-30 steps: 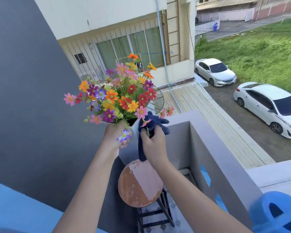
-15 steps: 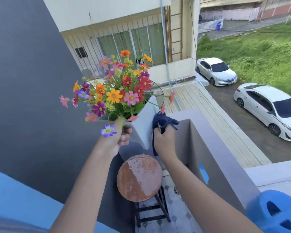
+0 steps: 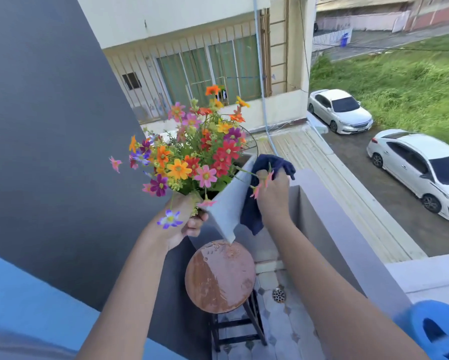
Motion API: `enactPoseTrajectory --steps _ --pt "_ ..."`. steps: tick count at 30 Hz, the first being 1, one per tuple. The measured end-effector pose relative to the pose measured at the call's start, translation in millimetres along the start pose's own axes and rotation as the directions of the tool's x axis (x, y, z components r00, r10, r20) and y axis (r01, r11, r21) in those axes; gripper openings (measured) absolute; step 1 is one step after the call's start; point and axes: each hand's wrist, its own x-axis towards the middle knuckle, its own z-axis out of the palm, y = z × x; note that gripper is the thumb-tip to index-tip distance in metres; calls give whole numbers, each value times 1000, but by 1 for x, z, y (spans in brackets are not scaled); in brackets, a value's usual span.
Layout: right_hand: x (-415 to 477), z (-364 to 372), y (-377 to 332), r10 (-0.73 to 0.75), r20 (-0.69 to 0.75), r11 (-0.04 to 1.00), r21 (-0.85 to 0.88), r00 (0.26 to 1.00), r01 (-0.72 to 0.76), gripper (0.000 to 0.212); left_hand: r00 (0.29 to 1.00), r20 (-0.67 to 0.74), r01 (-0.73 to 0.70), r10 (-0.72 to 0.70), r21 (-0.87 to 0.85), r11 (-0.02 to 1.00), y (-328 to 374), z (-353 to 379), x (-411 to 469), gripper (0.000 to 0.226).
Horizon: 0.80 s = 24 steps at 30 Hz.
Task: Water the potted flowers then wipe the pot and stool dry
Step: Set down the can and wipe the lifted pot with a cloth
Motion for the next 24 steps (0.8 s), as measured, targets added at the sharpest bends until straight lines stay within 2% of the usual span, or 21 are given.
enactPoseTrajectory --steps 3,5,7,10,12,17,19,22,24 --pt "27 -13 -14 218 108 972 -114 970 -206 13 999 35 25 -26 32 999 2 -9 -4 26" --pt "31 -19 -28 398 189 910 -209 898 -359 20 997 71 26 -30 59 998 4 -12 -5 24" --pt "32 -26 -37 514 278 850 -290 811 -439 27 994 106 24 -31 67 997 7 -16 -4 29" --pt "34 -38 -35 531 503 845 -252 682 -472 24 990 139 15 -29 95 995 9 -29 1 37" --pt "33 -41 -33 523 551 847 -253 651 -467 27 988 153 -17 -3 125 992 9 -37 3 39" --pt "26 -31 -28 519 398 851 -329 757 -410 24 991 112 -93 75 165 982 6 -43 8 46" --pt "23 -27 -23 500 309 861 -273 809 -428 28 993 67 -107 101 93 990 8 -43 13 39" --pt "16 -19 -11 462 173 887 -111 870 -448 26 986 -116 -134 120 -117 984 12 -35 15 17" --pt "9 -13 -6 439 106 898 -14 892 -440 18 949 -272 -190 161 -85 978 7 -27 14 19"
